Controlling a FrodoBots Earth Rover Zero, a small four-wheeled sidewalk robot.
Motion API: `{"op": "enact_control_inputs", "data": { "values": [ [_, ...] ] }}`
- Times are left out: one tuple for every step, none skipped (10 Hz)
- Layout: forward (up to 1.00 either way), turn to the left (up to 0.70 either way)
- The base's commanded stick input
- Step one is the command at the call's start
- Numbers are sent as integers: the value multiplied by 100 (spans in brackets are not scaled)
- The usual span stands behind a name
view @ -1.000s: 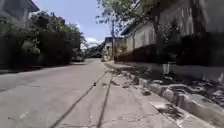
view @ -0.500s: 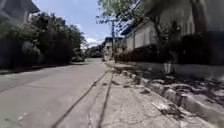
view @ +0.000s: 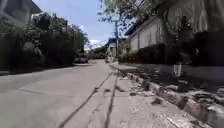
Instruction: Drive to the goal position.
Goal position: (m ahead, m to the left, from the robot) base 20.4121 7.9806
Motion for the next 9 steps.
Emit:
{"op": "enact_control_inputs", "data": {
  "values": [
    [100,0],
    [100,0],
    [100,0],
    [100,0],
    [100,0],
    [100,0],
    [100,0],
    [100,0],
    [100,0]
  ]
}}
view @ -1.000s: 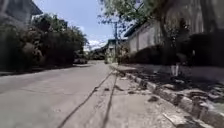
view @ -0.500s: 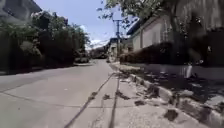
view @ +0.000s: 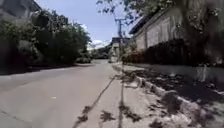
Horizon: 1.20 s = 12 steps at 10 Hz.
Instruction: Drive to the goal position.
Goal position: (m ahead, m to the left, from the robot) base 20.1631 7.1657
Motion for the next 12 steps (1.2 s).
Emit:
{"op": "enact_control_inputs", "data": {
  "values": [
    [100,0],
    [100,0],
    [100,0],
    [100,0],
    [100,0],
    [100,0],
    [100,0],
    [100,0],
    [100,0],
    [100,12],
    [100,32],
    [100,40]
  ]
}}
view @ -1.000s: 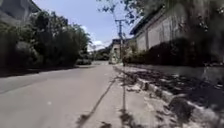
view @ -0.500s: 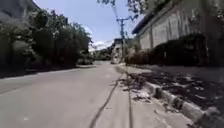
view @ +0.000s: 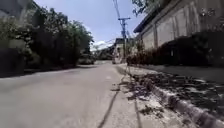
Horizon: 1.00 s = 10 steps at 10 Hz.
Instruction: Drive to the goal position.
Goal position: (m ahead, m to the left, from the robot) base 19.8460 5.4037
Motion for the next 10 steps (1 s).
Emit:
{"op": "enact_control_inputs", "data": {
  "values": [
    [100,40],
    [100,5],
    [100,0],
    [100,0],
    [100,0],
    [100,0],
    [100,0],
    [100,0],
    [100,0],
    [100,0]
  ]
}}
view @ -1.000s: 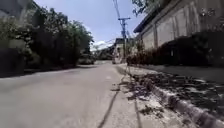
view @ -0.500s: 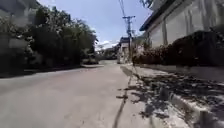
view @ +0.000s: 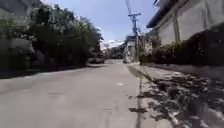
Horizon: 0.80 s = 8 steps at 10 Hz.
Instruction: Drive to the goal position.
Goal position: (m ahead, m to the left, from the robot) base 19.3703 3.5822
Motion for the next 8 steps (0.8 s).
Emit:
{"op": "enact_control_inputs", "data": {
  "values": [
    [100,0],
    [100,0],
    [100,0],
    [100,0],
    [100,0],
    [100,0],
    [100,-9],
    [100,-39]
  ]
}}
